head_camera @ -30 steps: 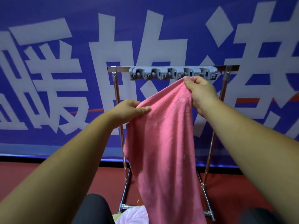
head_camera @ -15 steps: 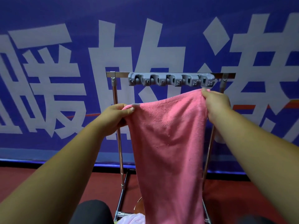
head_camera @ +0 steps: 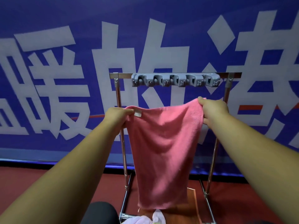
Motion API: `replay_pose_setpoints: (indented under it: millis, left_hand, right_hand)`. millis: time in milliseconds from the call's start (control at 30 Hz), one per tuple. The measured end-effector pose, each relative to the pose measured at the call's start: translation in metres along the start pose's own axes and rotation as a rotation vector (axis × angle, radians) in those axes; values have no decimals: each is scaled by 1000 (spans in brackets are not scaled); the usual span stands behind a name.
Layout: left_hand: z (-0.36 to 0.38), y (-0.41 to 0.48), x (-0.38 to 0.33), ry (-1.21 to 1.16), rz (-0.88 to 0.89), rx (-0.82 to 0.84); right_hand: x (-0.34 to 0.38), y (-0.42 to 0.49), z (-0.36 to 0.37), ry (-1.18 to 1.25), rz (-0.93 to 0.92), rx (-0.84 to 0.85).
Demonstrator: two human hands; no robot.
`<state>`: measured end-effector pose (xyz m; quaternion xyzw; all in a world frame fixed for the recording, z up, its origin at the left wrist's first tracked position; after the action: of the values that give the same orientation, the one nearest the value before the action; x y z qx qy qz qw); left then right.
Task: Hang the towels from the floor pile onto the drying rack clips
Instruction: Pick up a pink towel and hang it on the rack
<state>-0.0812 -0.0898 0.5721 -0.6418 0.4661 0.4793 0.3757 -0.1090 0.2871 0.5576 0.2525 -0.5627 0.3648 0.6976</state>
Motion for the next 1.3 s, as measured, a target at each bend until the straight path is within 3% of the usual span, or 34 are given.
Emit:
replay_pose_setpoints:
  millis: [267, 467, 733, 867, 1067, 1300]
  left_hand:
    - [38, -35, -10, 55, -41, 146]
    - [59, -45, -13, 120, -5, 178]
    - [45, -17, 16, 241, -110, 40]
    - [36, -12, 27, 231, -119, 65]
    - [64, -27, 25, 151, -104, 217]
    - [89, -27, 15, 269, -95, 240]
  right_hand:
    - [8, -102, 48, -269, -87, 247]
    - [-4, -124, 74, -579, -288, 347]
    - [-17, -100, 57, -644, -277, 196]
    - [-23, -97, 43, -582, -208, 173]
    - [-37, -114, 66, -586, -284, 303]
    - [-50, -121, 82, -743, -328, 452]
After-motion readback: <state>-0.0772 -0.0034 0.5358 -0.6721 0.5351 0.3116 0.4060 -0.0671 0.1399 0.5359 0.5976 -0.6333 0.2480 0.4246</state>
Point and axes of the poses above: each hand's wrist, its own y-axis towards the middle knuckle, its own z-axis out of the palm, x = y × z, the point moved 3 cm from there along y, towards the middle knuckle, and after that the axes turned 11 degrees about y, right-handed, at the moved point
